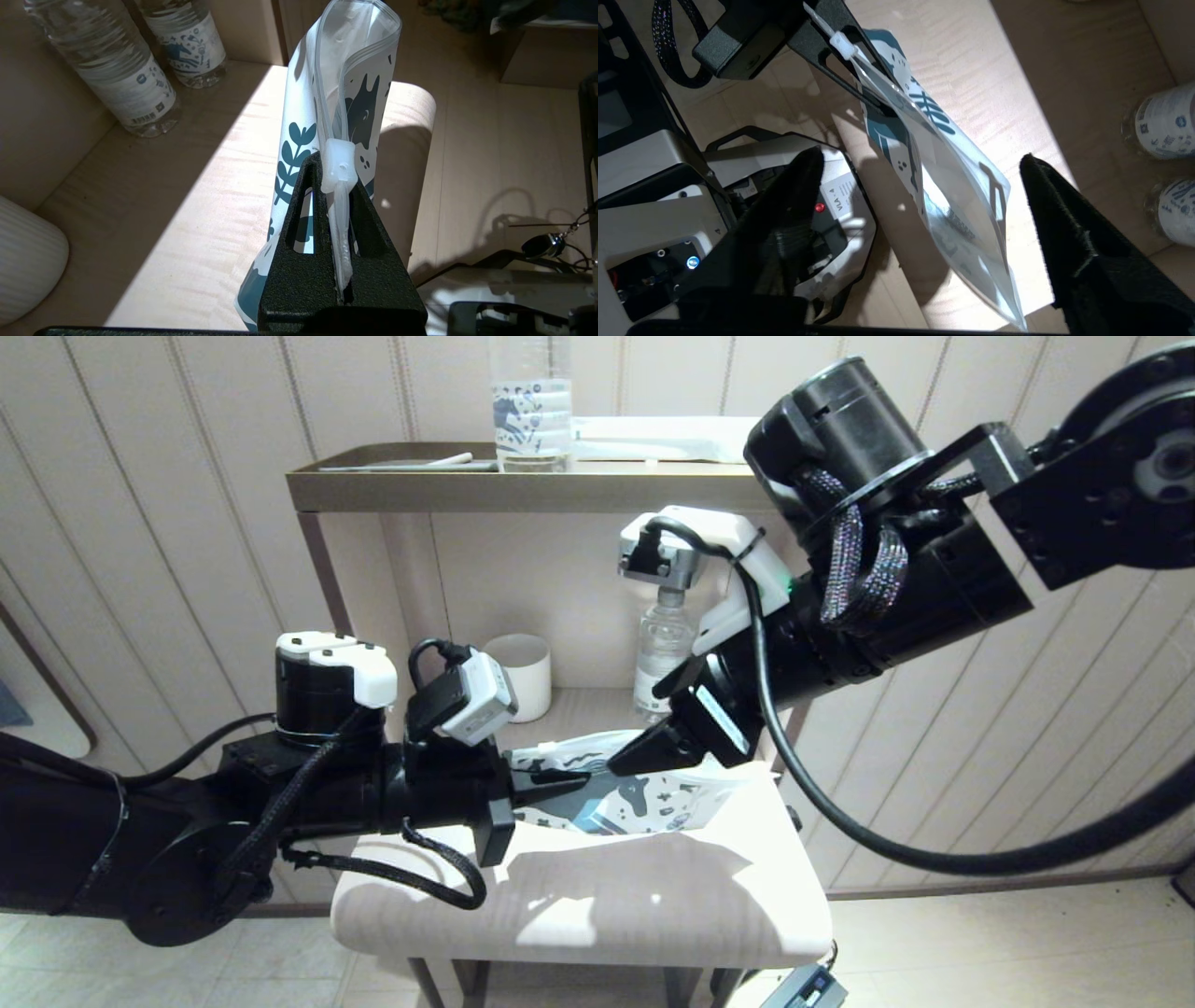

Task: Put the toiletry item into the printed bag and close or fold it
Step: Close the strorage bag and place it on the desk

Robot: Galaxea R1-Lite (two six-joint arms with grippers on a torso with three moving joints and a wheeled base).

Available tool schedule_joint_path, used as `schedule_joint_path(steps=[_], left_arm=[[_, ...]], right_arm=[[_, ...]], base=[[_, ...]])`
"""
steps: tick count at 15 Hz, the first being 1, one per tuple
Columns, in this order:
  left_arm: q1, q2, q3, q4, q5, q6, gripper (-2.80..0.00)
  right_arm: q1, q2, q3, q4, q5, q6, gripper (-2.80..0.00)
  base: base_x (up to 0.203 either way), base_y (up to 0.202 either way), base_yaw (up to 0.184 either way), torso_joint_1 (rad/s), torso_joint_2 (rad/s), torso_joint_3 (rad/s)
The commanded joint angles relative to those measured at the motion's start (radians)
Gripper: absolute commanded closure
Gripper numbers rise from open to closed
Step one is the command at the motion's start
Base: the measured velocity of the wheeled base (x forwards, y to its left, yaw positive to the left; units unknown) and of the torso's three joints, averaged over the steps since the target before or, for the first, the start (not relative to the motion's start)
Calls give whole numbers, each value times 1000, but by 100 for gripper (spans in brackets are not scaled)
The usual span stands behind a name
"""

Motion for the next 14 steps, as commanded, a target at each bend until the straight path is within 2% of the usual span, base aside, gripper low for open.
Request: schedule_joint_path(steps=[1, 5, 10, 14], left_arm=[[-3, 3, -10, -3, -7, -6, 0], [-9, 26, -53, 21, -97, -67, 0], [-94, 39, -135, 180, -120, -64, 0], [-124, 60, -151, 189, -123, -61, 0]], right_arm=[[0, 12, -6, 1, 0, -7, 0], [-10, 7, 13, 3, 18, -18, 0], [-9, 6, -8, 0, 48, -38, 0], [1, 0, 16, 2, 78, -46, 0]], base=[[0, 0, 0, 0, 0, 0], [0, 0, 0, 0, 0, 0], [0, 0, 0, 0, 0, 0], [0, 0, 0, 0, 0, 0]])
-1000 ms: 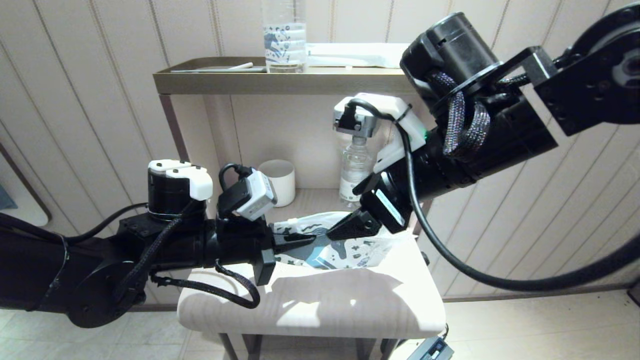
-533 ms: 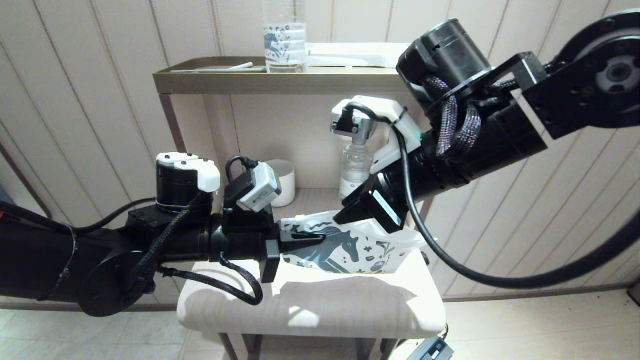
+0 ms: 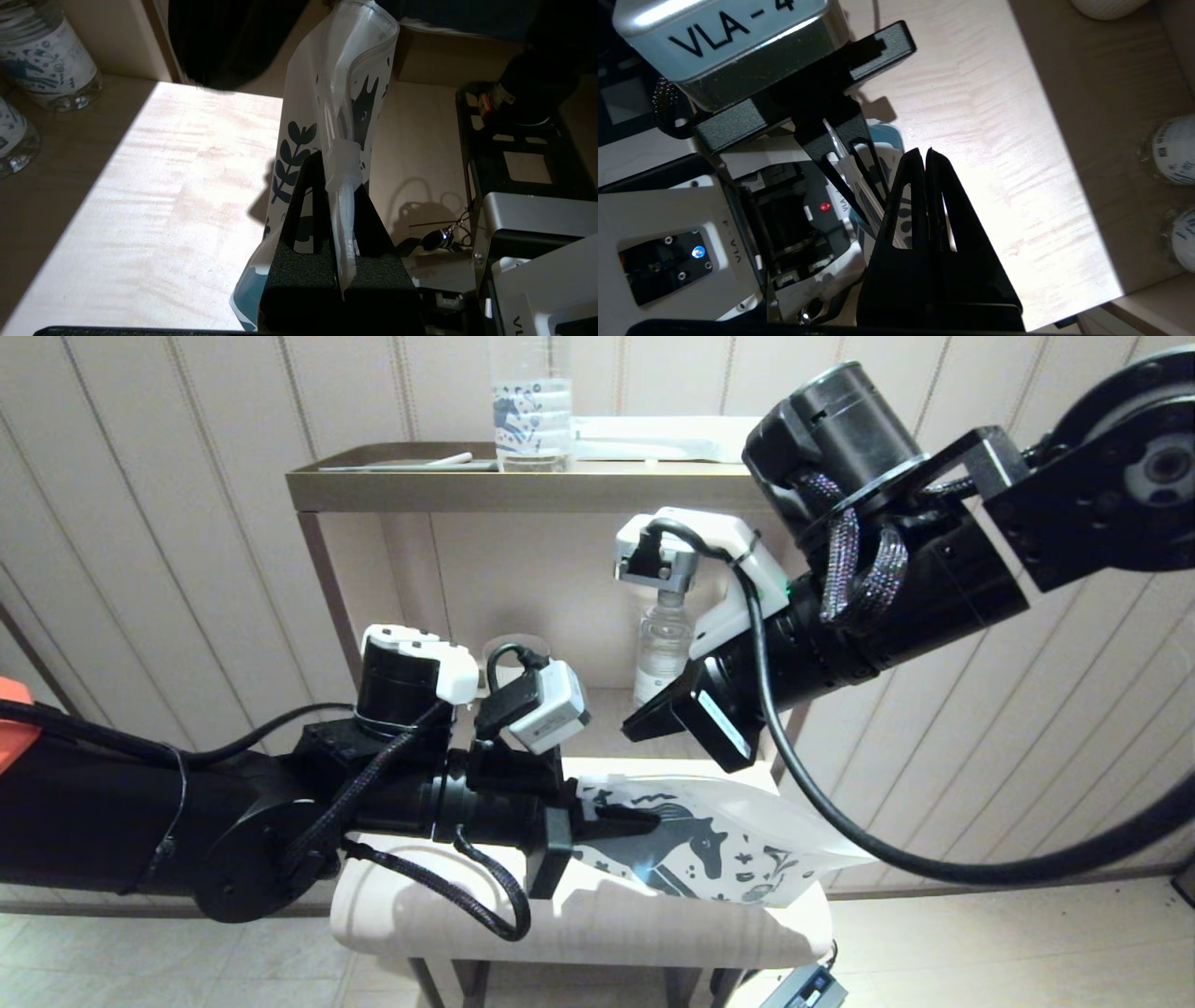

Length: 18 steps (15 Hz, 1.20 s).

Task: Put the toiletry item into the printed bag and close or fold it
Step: Close the strorage bag and place it on the desk

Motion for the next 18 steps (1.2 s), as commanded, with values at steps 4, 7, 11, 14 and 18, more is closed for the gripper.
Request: schedule_joint_path(steps=[4, 7, 11, 14, 18], left_arm=[[-13, 24, -2, -5, -32, 13, 0], [-13, 24, -2, -7, -32, 18, 0], [-12, 9, -5, -2, -81, -21, 0], [4, 5, -38, -3, -87, -156, 0], [30, 9, -48, -3, -122, -177, 0]], right_arm=[[3, -26, 52, 2, 28, -38, -280], [5, -20, 55, 2, 33, -37, -280], [-10, -24, 63, 3, 208, -48, -280], [-26, -26, 76, 1, 234, -59, -280], [-26, -37, 95, -10, 235, -71, -280]], base=[[0, 0, 0, 0, 0, 0], [0, 0, 0, 0, 0, 0], [0, 0, 0, 0, 0, 0], [0, 0, 0, 0, 0, 0], [0, 0, 0, 0, 0, 0]])
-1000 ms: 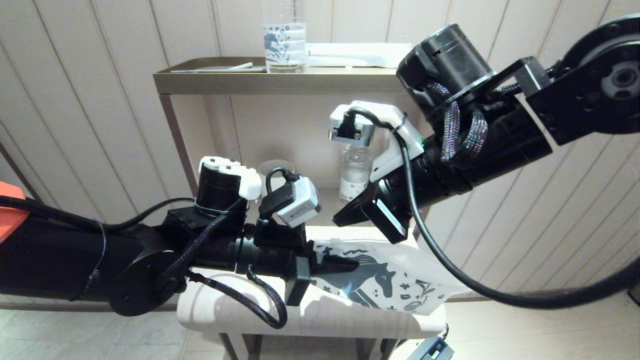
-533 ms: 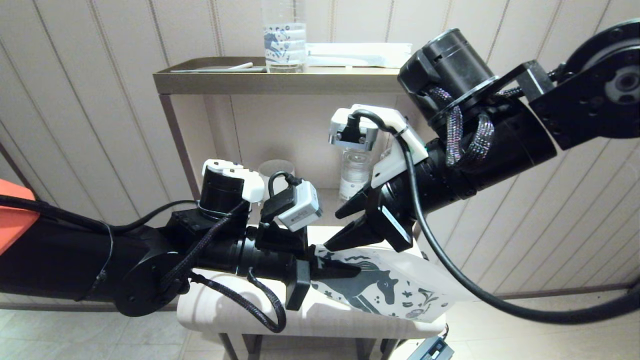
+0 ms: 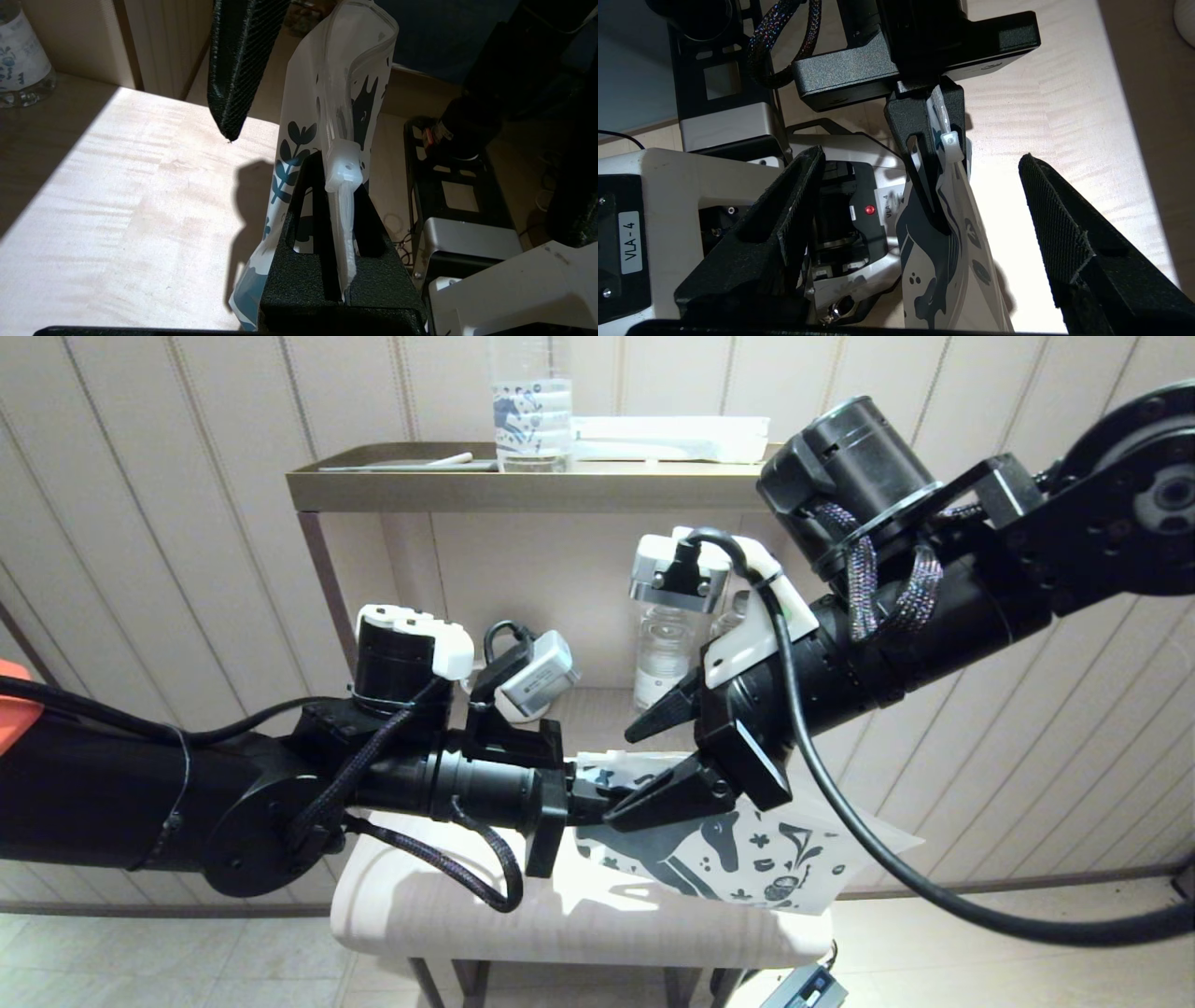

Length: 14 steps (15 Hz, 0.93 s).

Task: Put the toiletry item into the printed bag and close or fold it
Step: Close the strorage bag and place it on the desk

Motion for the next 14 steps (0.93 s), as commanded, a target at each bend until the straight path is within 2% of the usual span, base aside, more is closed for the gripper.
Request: schedule_joint_path(steps=[1, 4, 5, 14], left_arm=[[8, 0, 0, -4, -5, 1, 0], [8, 1, 0, -4, -5, 3, 0], [8, 3, 0, -4, -4, 4, 0], [6, -1, -3, -4, -4, 12, 0]], right_arm=[[0, -2, 11, -9, 3, -5, -280], [0, 8, 0, -17, 3, -2, -280], [0, 11, -3, -18, 3, -1, 0], [-1, 46, -15, -33, 5, -7, 0]], base=[[0, 0, 0, 0, 0, 0], [0, 0, 0, 0, 0, 0], [0, 0, 0, 0, 0, 0], [0, 0, 0, 0, 0, 0]])
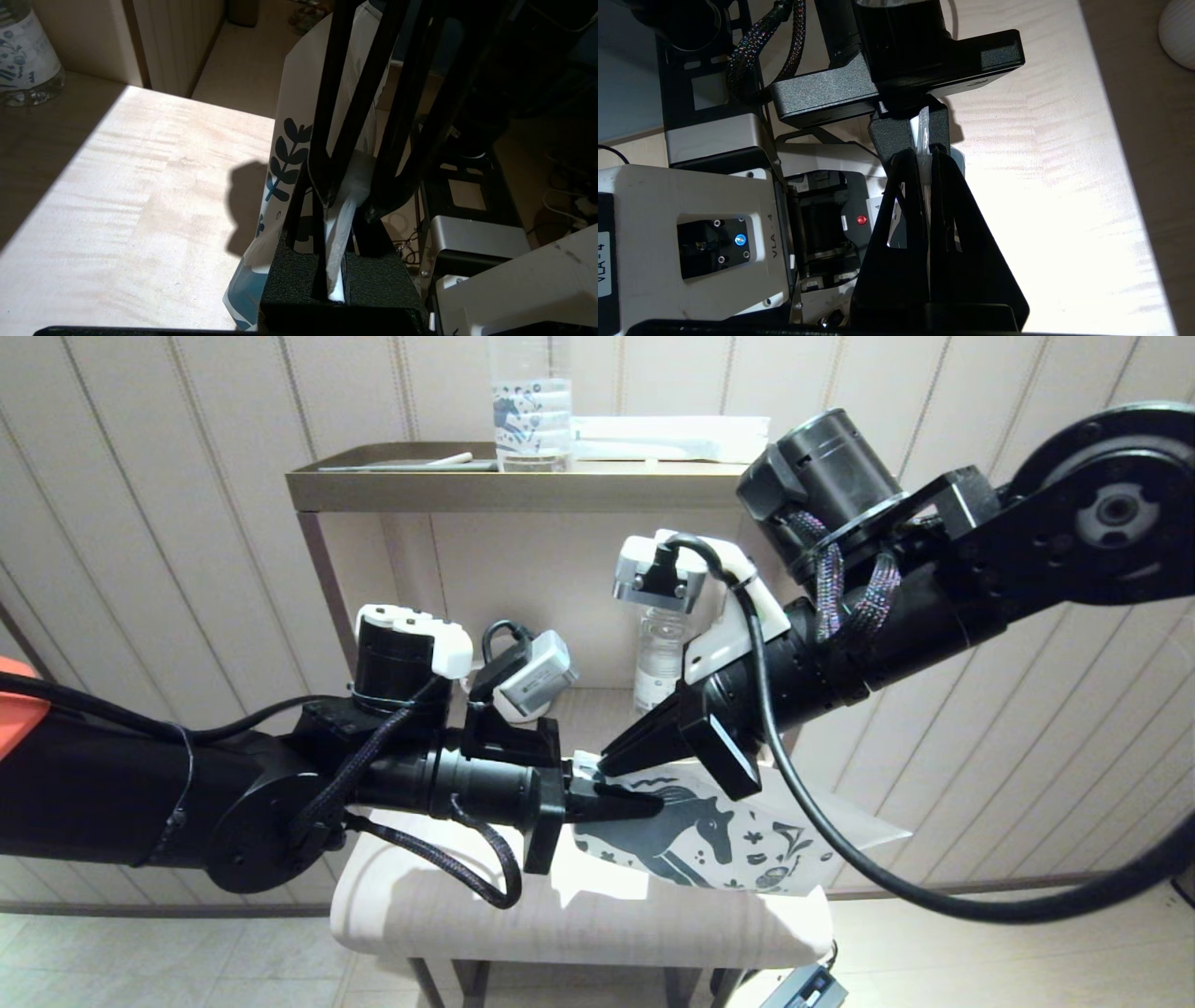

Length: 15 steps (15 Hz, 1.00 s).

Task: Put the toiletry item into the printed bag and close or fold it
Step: Close the strorage bag and place it on the desk

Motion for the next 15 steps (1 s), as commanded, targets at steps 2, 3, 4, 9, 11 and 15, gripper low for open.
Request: schedule_joint_path(steps=[2, 3, 4, 9, 11, 15], left_arm=[[0, -7, 1, -6, -5, 1, 0], [0, -7, 3, -6, -5, 1, 0], [0, -7, 7, -9, -5, 3, 0], [-2, -7, 11, -12, -4, 4, 0], [-2, -7, 12, -12, -4, 5, 0], [-2, -15, 18, -13, -4, 6, 0]], right_arm=[[-3, 12, -4, 6, 3, -3, 0], [-4, 10, -2, 6, 1, -3, 0], [-13, 4, 7, 6, 1, -3, 0], [-52, -27, 35, 6, 1, -6, 0], [-53, -33, 46, 6, 1, -9, 0], [-94, -79, 99, 5, 1, -18, 0]], base=[[0, 0, 0, 0, 0, 0], [0, 0, 0, 0, 0, 0], [0, 0, 0, 0, 0, 0], [0, 0, 0, 0, 0, 0], [0, 0, 0, 0, 0, 0], [0, 0, 0, 0, 0, 0]])
